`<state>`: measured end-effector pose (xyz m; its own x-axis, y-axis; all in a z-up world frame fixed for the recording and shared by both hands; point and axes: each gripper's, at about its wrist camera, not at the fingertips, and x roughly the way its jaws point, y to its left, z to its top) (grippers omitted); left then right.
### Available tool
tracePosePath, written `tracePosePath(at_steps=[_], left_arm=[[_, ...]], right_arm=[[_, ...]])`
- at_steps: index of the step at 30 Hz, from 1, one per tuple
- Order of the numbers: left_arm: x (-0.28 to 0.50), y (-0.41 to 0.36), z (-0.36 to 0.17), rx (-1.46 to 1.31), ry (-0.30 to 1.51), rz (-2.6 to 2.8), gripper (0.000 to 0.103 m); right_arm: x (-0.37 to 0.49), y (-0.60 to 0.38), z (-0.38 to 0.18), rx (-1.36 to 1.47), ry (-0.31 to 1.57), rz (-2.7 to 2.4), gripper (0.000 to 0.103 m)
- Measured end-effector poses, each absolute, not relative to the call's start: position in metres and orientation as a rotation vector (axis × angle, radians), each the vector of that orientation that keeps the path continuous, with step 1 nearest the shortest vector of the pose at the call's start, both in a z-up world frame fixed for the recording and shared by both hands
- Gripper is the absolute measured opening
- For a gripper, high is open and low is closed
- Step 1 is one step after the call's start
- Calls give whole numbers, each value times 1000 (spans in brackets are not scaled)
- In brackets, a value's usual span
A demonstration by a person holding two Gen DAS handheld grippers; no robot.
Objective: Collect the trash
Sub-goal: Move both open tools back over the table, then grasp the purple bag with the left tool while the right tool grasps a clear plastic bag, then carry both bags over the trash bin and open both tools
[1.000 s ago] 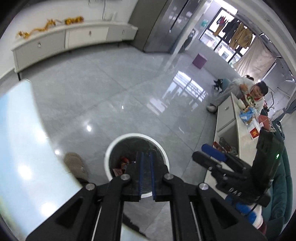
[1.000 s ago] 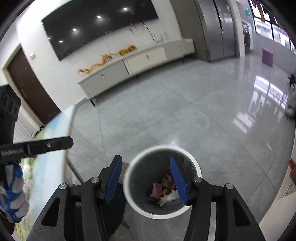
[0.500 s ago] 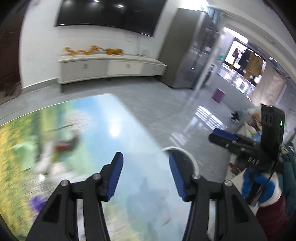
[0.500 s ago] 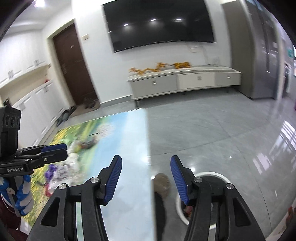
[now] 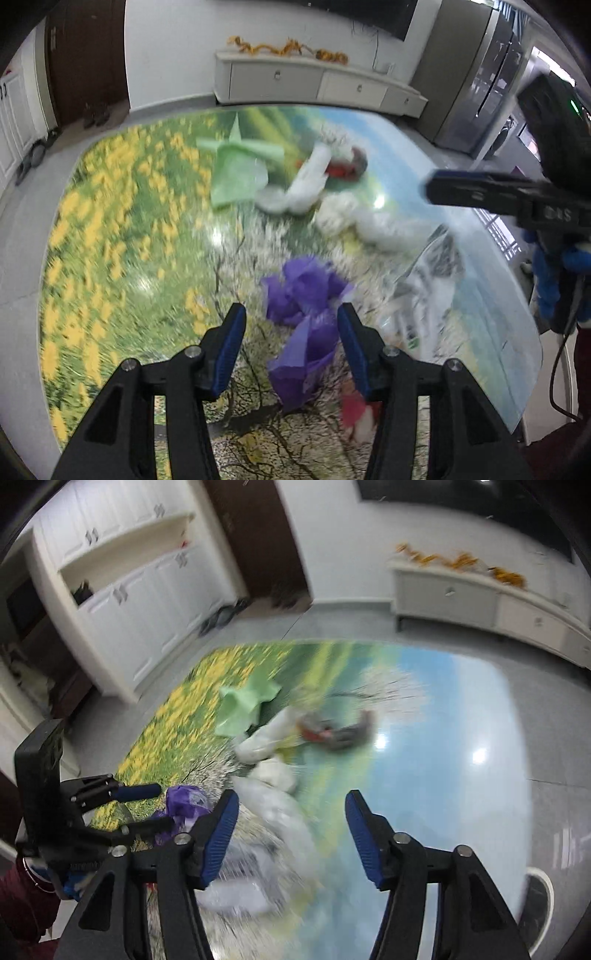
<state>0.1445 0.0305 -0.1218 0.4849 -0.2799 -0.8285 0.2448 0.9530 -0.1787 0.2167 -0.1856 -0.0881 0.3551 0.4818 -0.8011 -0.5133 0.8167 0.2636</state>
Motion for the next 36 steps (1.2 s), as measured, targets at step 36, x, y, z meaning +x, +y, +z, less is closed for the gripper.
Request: tracePosePath(at_steps=[36], left_arm=[[183, -253, -58, 133, 1000, -755, 19]], right_arm=[[151, -482, -89, 300, 899, 180, 32]])
